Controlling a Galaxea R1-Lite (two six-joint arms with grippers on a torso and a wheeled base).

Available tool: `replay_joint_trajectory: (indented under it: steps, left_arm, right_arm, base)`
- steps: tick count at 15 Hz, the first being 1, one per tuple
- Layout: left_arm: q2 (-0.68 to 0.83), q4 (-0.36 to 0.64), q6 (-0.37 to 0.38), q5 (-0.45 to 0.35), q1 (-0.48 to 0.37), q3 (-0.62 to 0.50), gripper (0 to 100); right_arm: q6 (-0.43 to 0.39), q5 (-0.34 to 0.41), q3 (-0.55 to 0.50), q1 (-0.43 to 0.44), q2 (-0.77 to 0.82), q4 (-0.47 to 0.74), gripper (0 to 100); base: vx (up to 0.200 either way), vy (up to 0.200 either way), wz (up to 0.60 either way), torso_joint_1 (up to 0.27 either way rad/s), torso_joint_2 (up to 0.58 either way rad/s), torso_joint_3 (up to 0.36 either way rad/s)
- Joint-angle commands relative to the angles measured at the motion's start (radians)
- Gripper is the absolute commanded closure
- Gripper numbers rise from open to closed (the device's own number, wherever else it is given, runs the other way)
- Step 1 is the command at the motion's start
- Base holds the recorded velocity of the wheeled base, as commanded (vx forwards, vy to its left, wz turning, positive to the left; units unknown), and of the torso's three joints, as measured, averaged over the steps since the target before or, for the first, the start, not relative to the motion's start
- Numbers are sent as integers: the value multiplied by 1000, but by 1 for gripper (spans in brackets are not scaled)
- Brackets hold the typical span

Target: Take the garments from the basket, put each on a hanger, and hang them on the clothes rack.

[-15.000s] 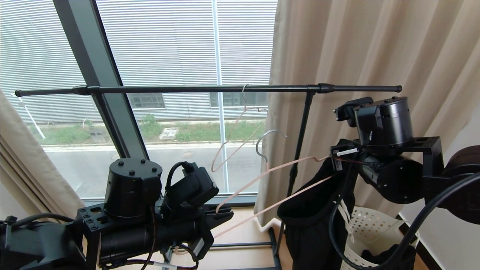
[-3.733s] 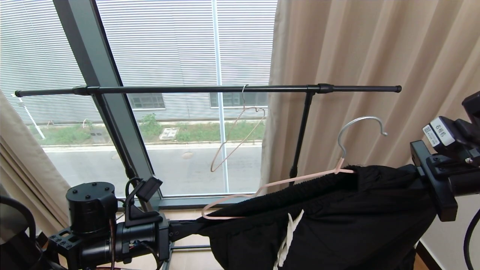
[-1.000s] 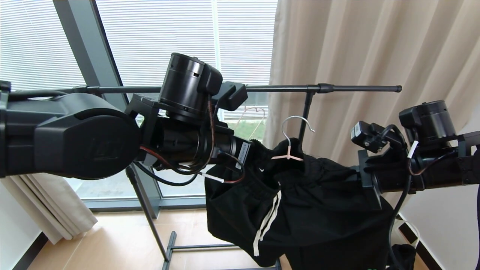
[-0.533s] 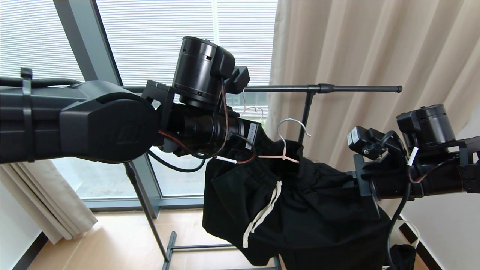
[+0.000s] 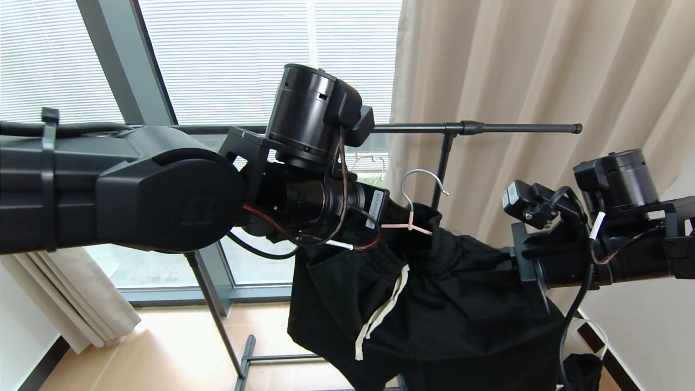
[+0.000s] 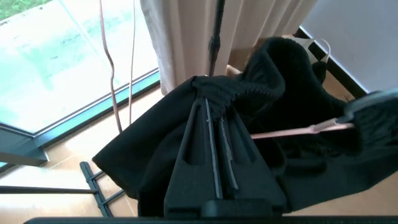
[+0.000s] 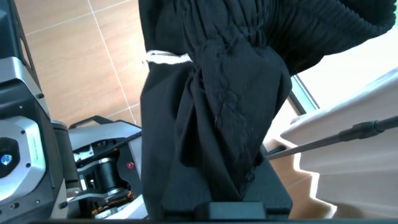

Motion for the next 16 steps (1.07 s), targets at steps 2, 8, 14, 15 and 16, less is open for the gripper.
replay_joint_trajectory:
  steps: [2, 8, 14, 15, 16]
  left_arm:
    - [-52, -7, 72, 1, -43, 80, 100]
    - [-113, -10, 144, -10, -47, 186, 100]
    - [-60, -43, 147, -4, -50, 201, 100]
    - [-54, -47, 147, -4, -50, 201, 100]
    - [-46, -49, 149, -4, -52, 198, 0]
  right_arm:
    - [62, 0, -24, 0, 6, -2, 100]
    - [140, 3, -4, -1, 20, -107, 100]
    - [165, 48, 96, -1, -8, -288, 100]
    - [166, 58, 105, -1, -11, -299, 100]
    - [166, 69, 108, -1, -14, -304, 100]
  base:
    - [0, 0, 0, 0, 0, 0]
    - [0, 0, 0, 0, 0, 0]
    - [0, 0, 0, 0, 0, 0]
    - [0, 0, 0, 0, 0, 0]
    - [0, 0, 0, 0, 0, 0]
